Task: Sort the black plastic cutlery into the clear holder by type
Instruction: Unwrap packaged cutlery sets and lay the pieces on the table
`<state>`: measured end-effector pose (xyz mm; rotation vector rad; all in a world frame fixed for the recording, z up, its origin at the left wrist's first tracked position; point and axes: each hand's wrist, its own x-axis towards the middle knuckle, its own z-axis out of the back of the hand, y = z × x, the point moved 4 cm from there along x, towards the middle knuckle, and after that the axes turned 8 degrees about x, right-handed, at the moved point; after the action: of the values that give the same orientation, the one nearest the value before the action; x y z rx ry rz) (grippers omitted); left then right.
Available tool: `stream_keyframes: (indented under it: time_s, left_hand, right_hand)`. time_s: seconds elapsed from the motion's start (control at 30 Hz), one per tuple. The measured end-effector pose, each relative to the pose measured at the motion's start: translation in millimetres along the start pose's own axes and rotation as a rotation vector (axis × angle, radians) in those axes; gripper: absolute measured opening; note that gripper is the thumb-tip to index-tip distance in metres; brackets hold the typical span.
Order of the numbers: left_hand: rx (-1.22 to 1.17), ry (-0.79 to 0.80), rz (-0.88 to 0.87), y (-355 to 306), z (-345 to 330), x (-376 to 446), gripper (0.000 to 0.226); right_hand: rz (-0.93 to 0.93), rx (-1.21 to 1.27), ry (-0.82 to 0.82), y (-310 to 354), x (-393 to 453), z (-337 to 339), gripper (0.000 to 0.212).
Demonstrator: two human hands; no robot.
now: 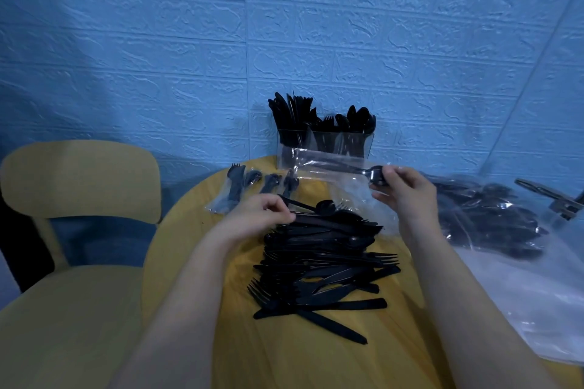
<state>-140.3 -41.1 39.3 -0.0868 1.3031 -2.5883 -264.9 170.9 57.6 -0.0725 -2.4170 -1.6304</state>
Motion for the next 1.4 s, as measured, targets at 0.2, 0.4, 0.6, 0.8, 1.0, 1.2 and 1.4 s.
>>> stream_keyframes:
  time_s: [0.2, 0.4, 0.6, 0.8, 1.0, 1.2, 1.4]
  left_hand:
    - [-0.034, -0.331, -0.065, 0.5, 21.5, 1.1, 0.017]
    - [-0.044, -0.63, -0.281, -7.8, 30.3, -0.1, 0.022]
    - [-0.022, -0.552, -0.268, -5.6, 23.4, 5.9, 0.022]
    - [-0.11, -0.468, -0.231, -6.7, 22.4, 6.5, 0.022]
    - [-0.135, -0.415, -0.215, -8.0, 19.4, 6.3, 0.02]
    - [-0.233, -0.295, -0.218, -9.3, 20.1, 1.7, 0.02]
    - [-0.207, -0.192, -0.26, -10.4, 16.8, 0.2, 0.025]
  right_hand:
    - [-0.004, -0.083, 0.04, -0.7, -3.5, -3.0, 0.008]
    - [0.021, -0.106, 0.08, 2.1, -7.9, -9.3, 0.005]
    - [0.015, -0.123, 0.142, 0.8, -12.6, -15.9, 0.012]
    - [0.0, -0.137, 0.187, -2.0, -13.6, -17.7, 0.009]
    - [-0.019, -0.138, 0.256, -2.9, -15.3, -21.3, 0.008]
    - [0.02, -0.162, 0.202, 0.7, -11.0, -15.3, 0.011]
    - [0.136, -0.275, 0.08, -0.6, -7.3, -10.5, 0.016]
